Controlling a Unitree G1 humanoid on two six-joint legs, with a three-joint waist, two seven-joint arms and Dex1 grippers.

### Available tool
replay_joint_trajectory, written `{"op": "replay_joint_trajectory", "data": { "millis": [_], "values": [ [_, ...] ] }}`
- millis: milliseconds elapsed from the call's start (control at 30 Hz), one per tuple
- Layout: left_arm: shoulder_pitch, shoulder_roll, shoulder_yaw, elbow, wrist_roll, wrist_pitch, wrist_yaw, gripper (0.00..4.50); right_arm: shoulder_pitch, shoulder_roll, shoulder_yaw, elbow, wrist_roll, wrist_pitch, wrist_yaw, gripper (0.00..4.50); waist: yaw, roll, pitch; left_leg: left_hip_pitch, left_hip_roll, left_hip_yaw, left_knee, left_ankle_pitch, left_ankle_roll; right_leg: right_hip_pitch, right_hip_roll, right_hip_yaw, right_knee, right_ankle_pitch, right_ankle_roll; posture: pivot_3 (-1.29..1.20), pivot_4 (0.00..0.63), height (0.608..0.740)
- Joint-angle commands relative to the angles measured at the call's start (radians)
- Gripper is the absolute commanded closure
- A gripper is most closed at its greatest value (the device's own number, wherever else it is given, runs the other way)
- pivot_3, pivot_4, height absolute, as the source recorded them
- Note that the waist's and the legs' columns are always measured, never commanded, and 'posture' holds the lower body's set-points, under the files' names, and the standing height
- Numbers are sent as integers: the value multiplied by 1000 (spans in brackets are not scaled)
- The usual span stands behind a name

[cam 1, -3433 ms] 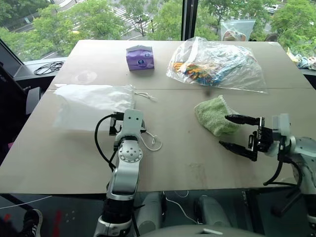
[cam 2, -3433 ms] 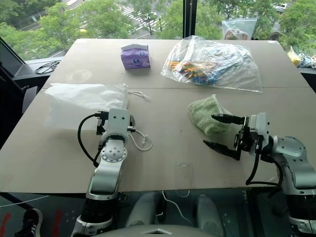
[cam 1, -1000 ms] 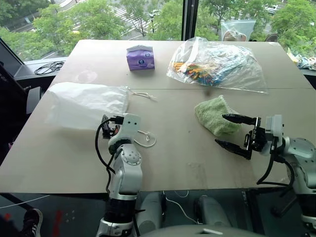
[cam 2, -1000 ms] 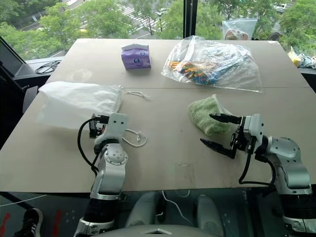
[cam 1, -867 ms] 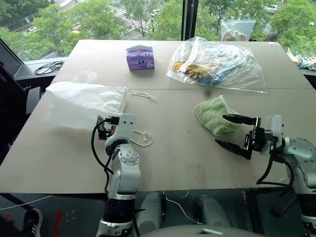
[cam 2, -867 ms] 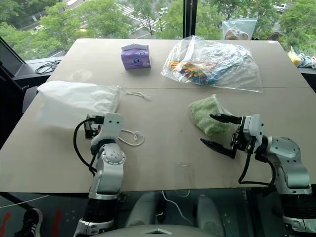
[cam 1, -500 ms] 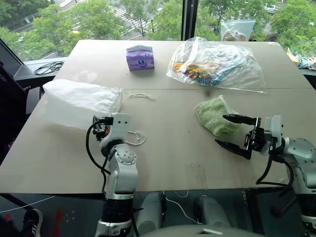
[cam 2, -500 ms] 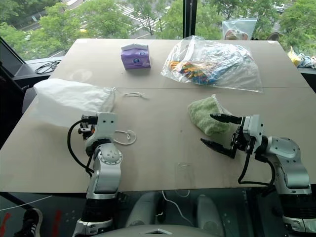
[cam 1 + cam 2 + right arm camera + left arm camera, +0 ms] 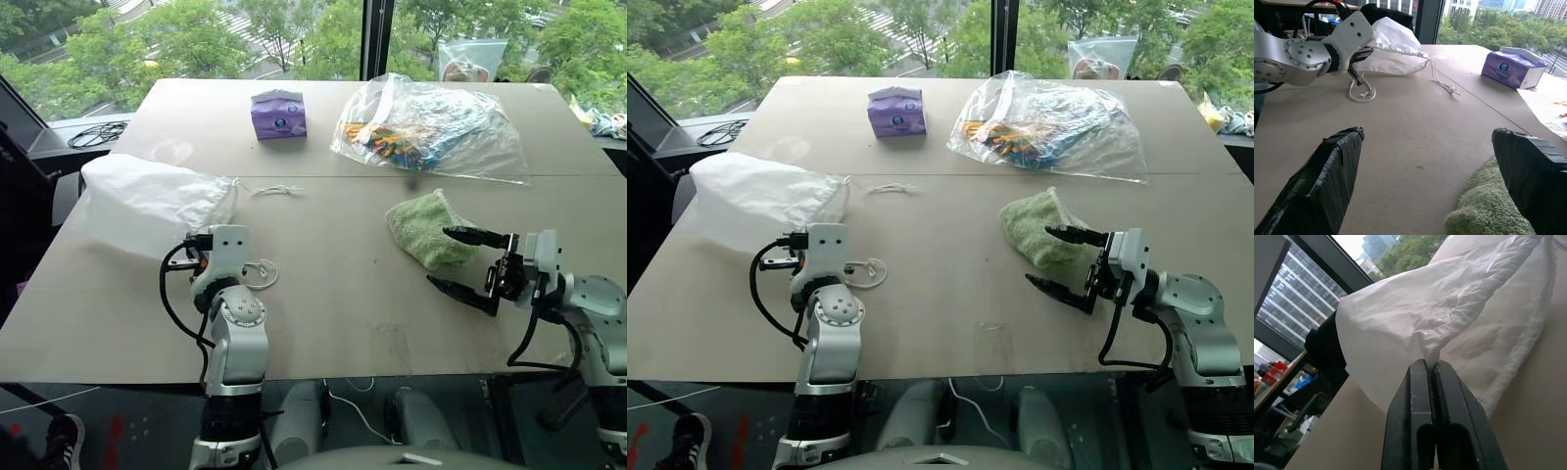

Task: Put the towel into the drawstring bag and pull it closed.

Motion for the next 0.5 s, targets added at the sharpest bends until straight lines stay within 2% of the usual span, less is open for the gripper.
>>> {"op": "replay_joint_trajectory", "data": {
  "millis": [33,100,167,333,400,500],
  "values": [
    [-13,13,-45,-72,-26,-64,-63,4465,-27,-8,-31,-4,-22,-27,-43,0,0,0,0,0,0,0,0,0,0,0,0,0,0,0,0,0,150,740],
    [-24,15,-78,-85,-39,-57,-128,4465,-54,-8,-28,20,-84,-29,-113,0,0,0,0,0,0,0,0,0,0,0,0,0,0,0,-1,0,150,740],
    [-39,-24,-74,-104,-93,-36,-164,4465,-85,-5,-22,44,-143,-24,-185,0,0,0,0,0,0,0,1,0,0,0,0,0,0,-1,-2,0,150,740],
    [-75,-109,-91,-166,-225,40,-293,4465,-176,-14,38,94,-252,10,-260,0,-1,0,0,0,0,1,3,0,0,0,4,0,1,-1,-1,0,150,740],
    [-104,-177,-39,-191,-325,109,-322,4465,-216,-32,90,111,-347,87,-317,0,-3,0,0,-1,0,0,3,0,0,0,5,1,1,0,0,0,150,740],
    [-138,-175,-20,-207,-384,160,-332,4465,-250,-44,126,104,-405,228,-377,0,-2,0,0,-1,0,0,3,0,0,0,6,0,1,1,1,0,150,740]
  ]
}}
